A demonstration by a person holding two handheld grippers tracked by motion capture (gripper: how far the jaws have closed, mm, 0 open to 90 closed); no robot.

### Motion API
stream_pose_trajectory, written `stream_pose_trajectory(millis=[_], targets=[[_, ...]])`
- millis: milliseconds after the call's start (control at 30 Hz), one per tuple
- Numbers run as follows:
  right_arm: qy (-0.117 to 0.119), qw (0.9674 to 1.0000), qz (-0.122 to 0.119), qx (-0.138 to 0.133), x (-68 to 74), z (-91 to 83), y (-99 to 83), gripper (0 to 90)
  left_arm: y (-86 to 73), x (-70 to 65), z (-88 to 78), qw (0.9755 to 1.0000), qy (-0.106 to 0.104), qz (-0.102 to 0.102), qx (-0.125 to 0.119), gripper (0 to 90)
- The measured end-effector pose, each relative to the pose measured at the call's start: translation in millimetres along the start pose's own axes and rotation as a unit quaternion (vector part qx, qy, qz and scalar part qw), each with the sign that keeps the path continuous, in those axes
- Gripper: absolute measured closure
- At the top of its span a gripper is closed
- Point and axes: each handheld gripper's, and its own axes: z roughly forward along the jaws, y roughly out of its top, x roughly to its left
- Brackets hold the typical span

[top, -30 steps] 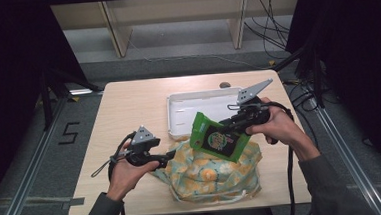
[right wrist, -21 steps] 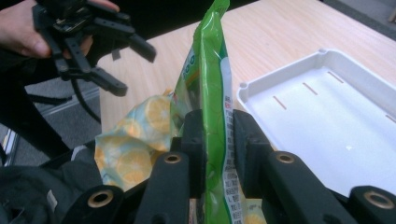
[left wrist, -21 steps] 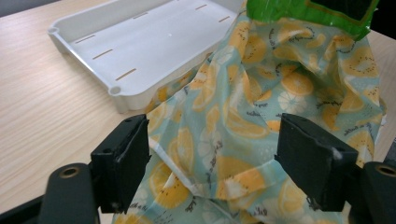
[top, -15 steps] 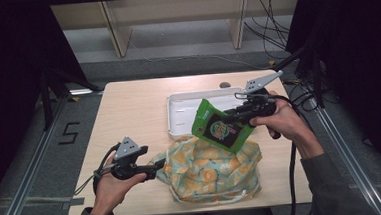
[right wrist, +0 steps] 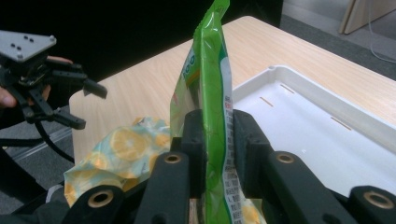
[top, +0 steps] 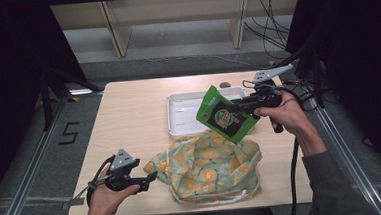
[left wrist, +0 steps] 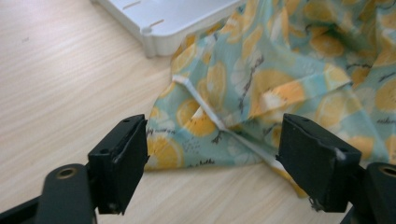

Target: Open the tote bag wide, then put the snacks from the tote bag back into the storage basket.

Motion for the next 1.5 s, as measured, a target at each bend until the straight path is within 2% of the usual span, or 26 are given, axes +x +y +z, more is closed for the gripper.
stream_pose_trajectory(millis=[67,167,233,300,433,500,533,600,667,800,833,867,900,1033,1067,1100,1133,1167,1200,1233,1267,1300,1333,1400,1433,1500], targets=[[-0.01,0.9999,0.003,-0.003,-3.4,-1.9,0.1,77.0,-3.3,0.0,-1.6,1.0,0.001,-0.001,-0.006,22.8],[-0.016,0.9998,0.005,-0.015,-9.9,-2.4,0.6,77.0,-8.2,3.0,-4.7,1.0,0.002,0.001,0.003,22.8],[-0.022,0.9994,0.022,-0.015,-12.3,-4.0,1.3,77.0,-10.6,4.3,-6.0,1.0,0.006,-0.001,0.007,22.8],[-0.023,0.9994,0.018,-0.017,-17.3,-5.0,1.7,77.0,-12.5,5.8,-6.9,0.9999,0.007,-0.001,0.01,22.8],[-0.035,0.9986,0.03,-0.026,-26.9,-6.8,1.0,77.1,-15.1,7.5,-5.3,0.9997,0.013,-0.001,0.019,22.7],[-0.042,0.9981,0.035,-0.029,-30.3,-7.9,0.5,77.1,-15.9,7.3,-3.4,0.9998,0.016,-0.002,0.012,22.7],[-0.049,0.9972,0.037,-0.042,-32.1,-6.6,0.0,77.0,-16.3,7.7,-2.9,0.9998,0.016,0.0,0.011,22.7],[-0.049,0.9973,0.044,-0.033,-36.1,-7.9,1.2,77.0,-16.9,8.6,-3.7,0.9998,0.011,-0.001,0.02,22.7],[-0.059,0.9959,0.059,-0.034,-40.1,-7.7,1.9,77.0,-17.4,8.5,-3.0,0.9998,0.013,0.001,0.016,22.2],[-0.082,0.9942,0.057,-0.039,-50.5,-6.1,3.8,77.0,-19.0,8.4,-3.4,0.9997,0.014,0.011,0.018,22.0],[-0.081,0.9934,0.072,-0.038,-50.4,-5.9,4.1,77.1,-19.0,8.4,-3.4,0.9997,0.014,0.011,0.018,21.9],[-0.09,0.993,0.061,-0.047,-55.2,-4.4,4.3,77.0,-19.0,7.9,-2.8,0.9996,0.018,0.017,0.016,21.9],[-0.087,0.9924,0.078,-0.04,-55.8,-4.6,5.4,77.1,-18.4,7.9,-2.8,0.9995,0.019,0.019,0.016,21.9],[-0.103,0.99,0.086,-0.041,-64.0,-0.4,7.6,77.1,-18.6,8.4,-3.2,0.9994,0.019,0.024,0.017,21.7],[-0.105,0.989,0.097,-0.039,-64.7,0.7,8.2,77.0,-18.7,8.3,-3.1,0.9994,0.019,0.024,0.018,21.5],[-0.108,0.9899,0.081,-0.044,-68.7,2.0,8.0,77.0,-18.7,8.3,-3.1,0.9994,0.019,0.024,0.018,21.3],[-0.108,0.9899,0.081,-0.044,-68.7,2.0,8.0,77.0,-18.8,8.2,-2.9,0.9994,0.02,0.025,0.016,21.3],[-0.109,0.9879,0.102,-0.041,-68.1,3.1,9.2,77.0,-18.8,7.9,-2.7,0.9994,0.02,0.024,0.013,21.3],[-0.119,0.9864,0.107,-0.039,-71.3,5.7,10.1,77.0,-18.3,8.8,-3.6,0.9996,0.014,0.024,0.01,20.6],[-0.123,0.9859,0.103,-0.046,-73.9,8.2,10.1,77.0,-17.8,8.5,-4.3,0.9997,0.013,0.018,0.005,20.5],[-0.129,0.9858,0.1,-0.039,-76.6,8.5,10.8,77.0,-17.4,9.4,-5.9,0.9997,0.013,0.019,0.008,20.4],[-0.13,0.9846,0.111,-0.038,-77.0,9.8,11.4,77.0,-17.4,9.4,-5.9,0.9997,0.013,0.019,0.008,20.2],[-0.139,0.9845,0.1,-0.039,-80.8,11.3,11.6,77.0,-18.1,10.2,-6.6,0.9999,0.01,0.013,0.005,20.1],[-0.139,0.9837,0.107,-0.038,-81.0,12.4,11.8,77.0,-18.6,9.8,-6.2,0.9999,0.01,0.011,0.003,20.1],[-0.144,0.982,0.117,-0.036,-83.9,14.9,13.3,77.0,-18.9,8.2,-6.2,0.9999,0.012,0.009,0.005,20.1],[-0.149,0.9806,0.122,-0.037,-85.9,16.8,13.6,77.0,-18.5,7.4,-6.2,0.9997,0.014,0.017,0.004,20.1]])
